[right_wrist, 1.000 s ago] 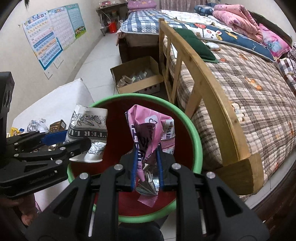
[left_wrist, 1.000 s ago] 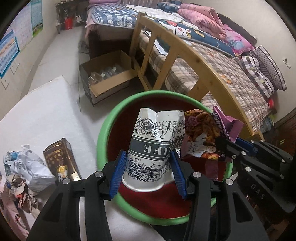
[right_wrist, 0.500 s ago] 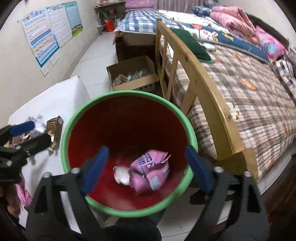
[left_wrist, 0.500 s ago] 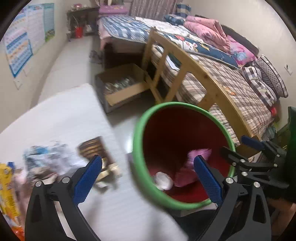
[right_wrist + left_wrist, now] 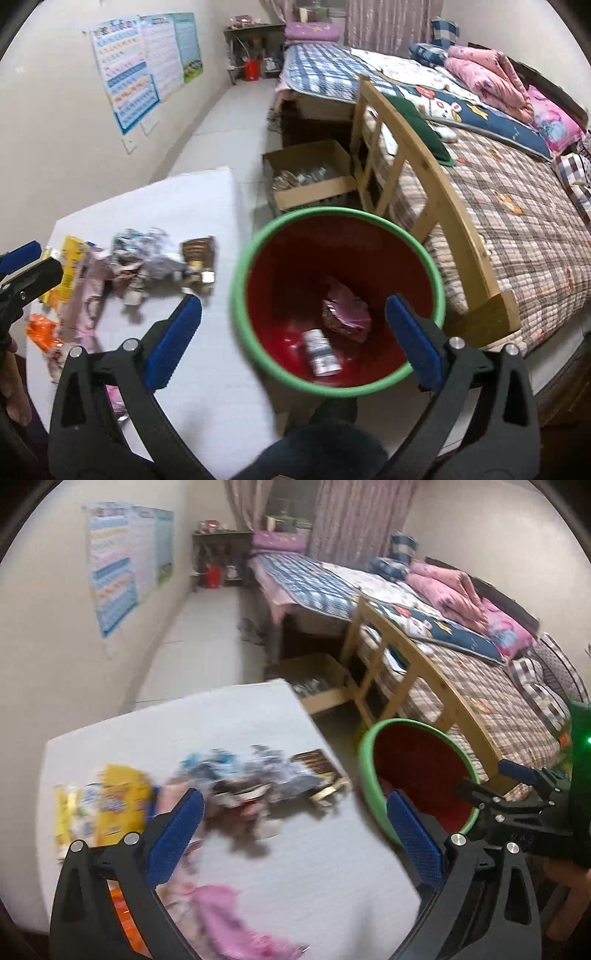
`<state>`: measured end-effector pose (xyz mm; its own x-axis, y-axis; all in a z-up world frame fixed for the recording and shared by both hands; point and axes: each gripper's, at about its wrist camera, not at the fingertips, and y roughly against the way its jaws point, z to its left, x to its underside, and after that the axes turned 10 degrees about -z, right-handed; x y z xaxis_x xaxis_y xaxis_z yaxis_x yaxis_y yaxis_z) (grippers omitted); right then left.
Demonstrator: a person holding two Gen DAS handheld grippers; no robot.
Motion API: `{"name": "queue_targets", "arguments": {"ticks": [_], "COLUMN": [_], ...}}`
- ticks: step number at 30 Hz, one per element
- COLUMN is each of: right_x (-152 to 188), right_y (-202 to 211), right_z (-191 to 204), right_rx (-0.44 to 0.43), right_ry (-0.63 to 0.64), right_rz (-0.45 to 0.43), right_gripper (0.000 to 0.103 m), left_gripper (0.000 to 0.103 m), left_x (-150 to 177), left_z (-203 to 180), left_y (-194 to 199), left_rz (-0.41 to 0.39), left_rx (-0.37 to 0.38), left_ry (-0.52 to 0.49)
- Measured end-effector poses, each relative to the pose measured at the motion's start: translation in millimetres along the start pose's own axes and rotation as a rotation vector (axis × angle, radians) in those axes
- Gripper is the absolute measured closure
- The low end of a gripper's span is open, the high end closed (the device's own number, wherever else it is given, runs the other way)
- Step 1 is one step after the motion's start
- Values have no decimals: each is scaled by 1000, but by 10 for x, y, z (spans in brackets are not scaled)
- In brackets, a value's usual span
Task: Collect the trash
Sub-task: 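Move both tools back over the trash pile on the table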
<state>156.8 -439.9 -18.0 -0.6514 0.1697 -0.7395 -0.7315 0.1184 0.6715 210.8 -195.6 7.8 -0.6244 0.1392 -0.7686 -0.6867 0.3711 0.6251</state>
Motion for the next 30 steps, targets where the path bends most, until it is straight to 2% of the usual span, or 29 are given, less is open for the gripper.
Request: {"name": "queue_targets", "arguments": {"ticks": [4,6,8,11,16,19,30], "right_x": [-21,-24,-20,-5,6,6,31], "right_y": [115,146,172,180,187,179,-96], "right_z": [257,374,491,666,974,1135,1563], "right_rx": [-23,-30,-35,-63,-114,-142,-202], "right_ry": [1,10,21,20,46,63,145], "right_rz": [-18,-20,-18,-16,-32,-37,7], "right_gripper": [5,5,5,5,5,5,5], "left_gripper": [8,8,8,8,8,8,8], "left_x": [77,143,201,283,453,549,705], "left_z": [362,512,692,962,1332,1555,1969], "left_y": [305,434,600,804,1012,1078,998], "left_rz": [-16,-32,-58,-69,-43,-37,-5], "left_rx": [-17,-57,-141,-200,-275,-278,-302], "left_ry": [55,53,45,72,109,156,170]}}
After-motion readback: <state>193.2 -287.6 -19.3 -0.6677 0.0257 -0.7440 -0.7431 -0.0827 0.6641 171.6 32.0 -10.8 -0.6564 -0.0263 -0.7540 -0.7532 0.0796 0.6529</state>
